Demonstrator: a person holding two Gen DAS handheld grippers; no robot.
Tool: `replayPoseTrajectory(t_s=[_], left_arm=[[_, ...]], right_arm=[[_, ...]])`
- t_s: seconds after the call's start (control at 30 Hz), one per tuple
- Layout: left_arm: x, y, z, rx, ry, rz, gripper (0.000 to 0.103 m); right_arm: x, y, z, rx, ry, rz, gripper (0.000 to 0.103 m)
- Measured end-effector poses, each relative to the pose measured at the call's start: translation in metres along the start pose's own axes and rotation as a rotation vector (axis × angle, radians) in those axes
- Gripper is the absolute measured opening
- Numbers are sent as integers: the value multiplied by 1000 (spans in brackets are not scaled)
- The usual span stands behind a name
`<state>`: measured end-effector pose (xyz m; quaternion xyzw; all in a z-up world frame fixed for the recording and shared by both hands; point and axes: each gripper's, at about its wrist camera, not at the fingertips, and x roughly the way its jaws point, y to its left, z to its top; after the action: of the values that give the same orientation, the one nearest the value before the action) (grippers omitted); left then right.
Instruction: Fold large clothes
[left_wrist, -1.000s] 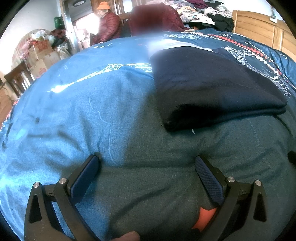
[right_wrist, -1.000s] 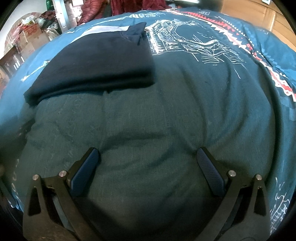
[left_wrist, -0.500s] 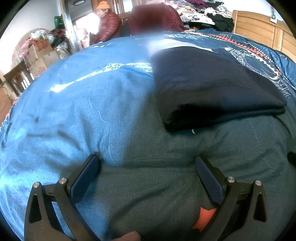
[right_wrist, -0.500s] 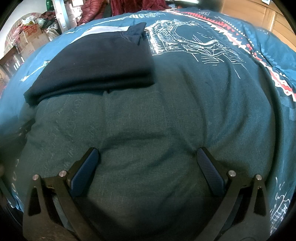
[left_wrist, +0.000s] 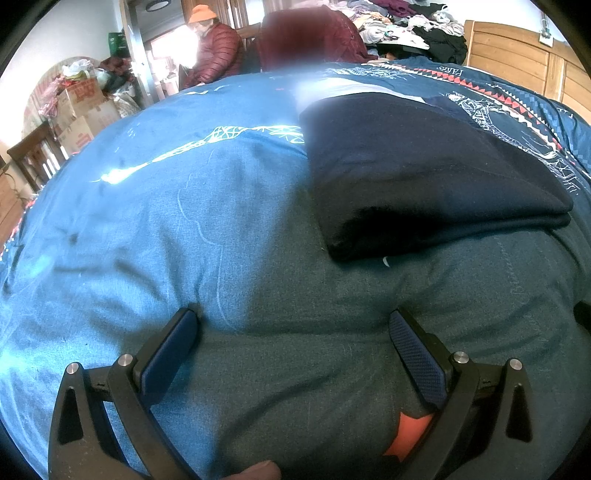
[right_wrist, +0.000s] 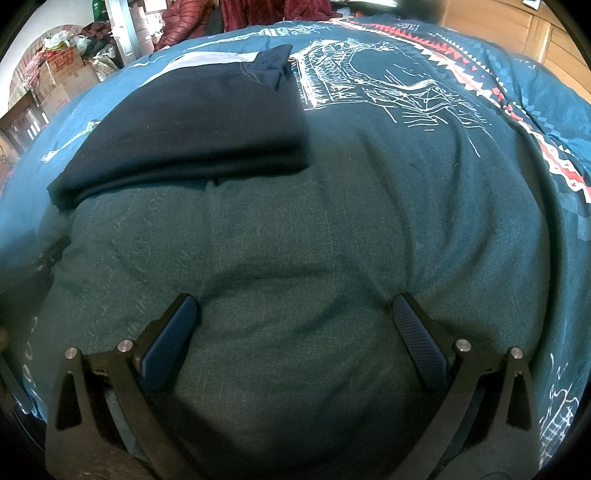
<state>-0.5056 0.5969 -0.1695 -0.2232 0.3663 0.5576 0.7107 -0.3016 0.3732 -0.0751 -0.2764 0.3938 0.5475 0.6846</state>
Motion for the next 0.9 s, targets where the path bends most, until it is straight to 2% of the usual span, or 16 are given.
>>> replayPoseTrajectory(t_s=[0.47, 0.9], left_arm=[[0, 0, 0, -1, 1, -1, 103], [0, 5, 2, -26, 21, -39, 103]], right_arm=[[0, 0, 2, -12, 5, 2, 103], [1, 0, 3, -17, 7, 2, 103]])
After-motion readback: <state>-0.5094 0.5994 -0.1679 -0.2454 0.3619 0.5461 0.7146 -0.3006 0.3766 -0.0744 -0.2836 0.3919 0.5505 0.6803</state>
